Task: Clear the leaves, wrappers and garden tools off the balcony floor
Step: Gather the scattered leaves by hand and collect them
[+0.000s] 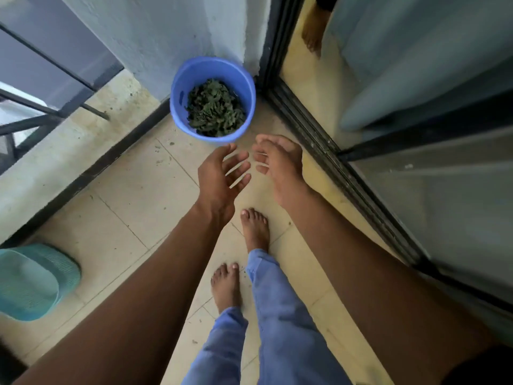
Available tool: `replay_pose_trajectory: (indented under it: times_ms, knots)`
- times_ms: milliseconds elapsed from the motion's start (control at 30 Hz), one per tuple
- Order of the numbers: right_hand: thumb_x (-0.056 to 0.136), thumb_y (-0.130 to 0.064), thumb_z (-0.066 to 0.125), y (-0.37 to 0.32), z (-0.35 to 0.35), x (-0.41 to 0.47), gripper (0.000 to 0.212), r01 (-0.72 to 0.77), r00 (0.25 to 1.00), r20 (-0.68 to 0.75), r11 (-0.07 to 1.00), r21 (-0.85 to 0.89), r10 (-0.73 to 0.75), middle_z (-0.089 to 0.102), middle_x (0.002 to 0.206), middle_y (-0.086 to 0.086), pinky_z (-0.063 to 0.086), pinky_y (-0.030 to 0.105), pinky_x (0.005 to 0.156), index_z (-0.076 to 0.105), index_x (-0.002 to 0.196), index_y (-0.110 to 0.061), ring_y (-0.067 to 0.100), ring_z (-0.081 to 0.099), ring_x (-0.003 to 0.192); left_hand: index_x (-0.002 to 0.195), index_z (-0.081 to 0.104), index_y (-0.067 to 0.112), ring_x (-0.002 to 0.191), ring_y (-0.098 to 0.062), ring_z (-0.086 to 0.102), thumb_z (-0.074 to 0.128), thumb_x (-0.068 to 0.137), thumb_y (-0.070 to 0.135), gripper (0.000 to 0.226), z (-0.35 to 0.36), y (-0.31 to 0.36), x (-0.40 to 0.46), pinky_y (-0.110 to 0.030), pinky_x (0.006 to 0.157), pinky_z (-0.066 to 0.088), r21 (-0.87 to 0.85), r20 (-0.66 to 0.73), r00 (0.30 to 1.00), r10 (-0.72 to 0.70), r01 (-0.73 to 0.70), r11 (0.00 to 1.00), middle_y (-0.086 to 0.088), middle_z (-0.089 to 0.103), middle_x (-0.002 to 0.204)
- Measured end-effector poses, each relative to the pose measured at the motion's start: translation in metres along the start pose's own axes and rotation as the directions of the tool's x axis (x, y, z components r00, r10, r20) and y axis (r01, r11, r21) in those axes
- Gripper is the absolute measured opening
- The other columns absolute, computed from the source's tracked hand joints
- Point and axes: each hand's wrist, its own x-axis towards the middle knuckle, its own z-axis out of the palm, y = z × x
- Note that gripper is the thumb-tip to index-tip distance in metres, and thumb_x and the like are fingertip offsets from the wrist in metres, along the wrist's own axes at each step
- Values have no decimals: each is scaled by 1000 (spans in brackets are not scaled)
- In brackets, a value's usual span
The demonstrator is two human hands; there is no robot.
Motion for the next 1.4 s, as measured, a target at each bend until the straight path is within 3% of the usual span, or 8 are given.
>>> replay_pose_trajectory:
  times_ms: [200,367,500,767,933,1067,1200,1400]
  knots:
    - [92,-9,62,50,-57,-79,17,56,990,-129,998,-36,-60,77,96,5,58,38,78,74,100,-18,21,72,87,112,70,20,89,-18,69,55,97,31,24,-13,-56,-63,-33,83,54,261,94,995,-38,12,965,-3,77,100]
    - [88,-14,65,100,-113,-135,15,68,964,-258,998,-3,-67,77,92,-5,61,44,87,75,92,-24,18,73,92,118,70,16,90,-20,72,56,97,31,29,-24,-118,-102,-35,84,57,496,157,981,-110,18,868,-9,78,108]
    - [83,-24,65,162,-165,-171,14,30,926,-377,996,83,3,77,91,-4,59,49,90,75,92,-22,23,72,93,118,71,18,93,-19,73,56,98,32,29,-29,-184,-121,-31,82,58,641,163,965,-205,55,766,-7,79,105]
    - [91,-14,68,318,-259,-242,9,-45,789,-580,962,270,200,77,92,2,57,52,91,75,97,-14,25,72,93,119,71,21,103,-24,75,57,98,32,28,-42,-333,-158,-34,84,57,879,174,909,-380,31,477,-4,79,108]
    - [91,-18,66,418,-297,-297,9,-77,698,-653,937,341,295,76,90,-9,58,36,89,75,93,-20,8,70,87,120,70,19,103,-23,75,56,99,31,27,-72,-432,-190,-36,87,57,963,151,889,-432,-35,266,-3,79,108]
    - [89,-23,66,502,-317,-347,6,-158,666,-648,919,362,370,73,86,-16,53,22,76,71,90,-27,-2,68,81,121,69,20,102,-20,75,57,100,31,26,-104,-508,-217,-36,85,57,994,93,856,-508,-49,100,-1,79,108]
    - [88,-19,64,595,-327,-375,11,-303,629,-624,885,352,464,74,91,-12,56,27,77,69,92,-27,9,71,86,120,70,18,105,-23,74,60,99,30,25,-132,-577,-217,-40,92,57,998,20,832,-554,-47,-34,-1,79,106]
    - [86,-22,63,738,-325,-348,16,-476,483,-584,756,450,652,71,102,3,49,28,77,63,102,-27,26,67,97,119,70,18,102,-20,74,59,100,30,25,-174,-670,-164,-36,87,58,969,-23,807,-590,-126,-210,-2,79,106]
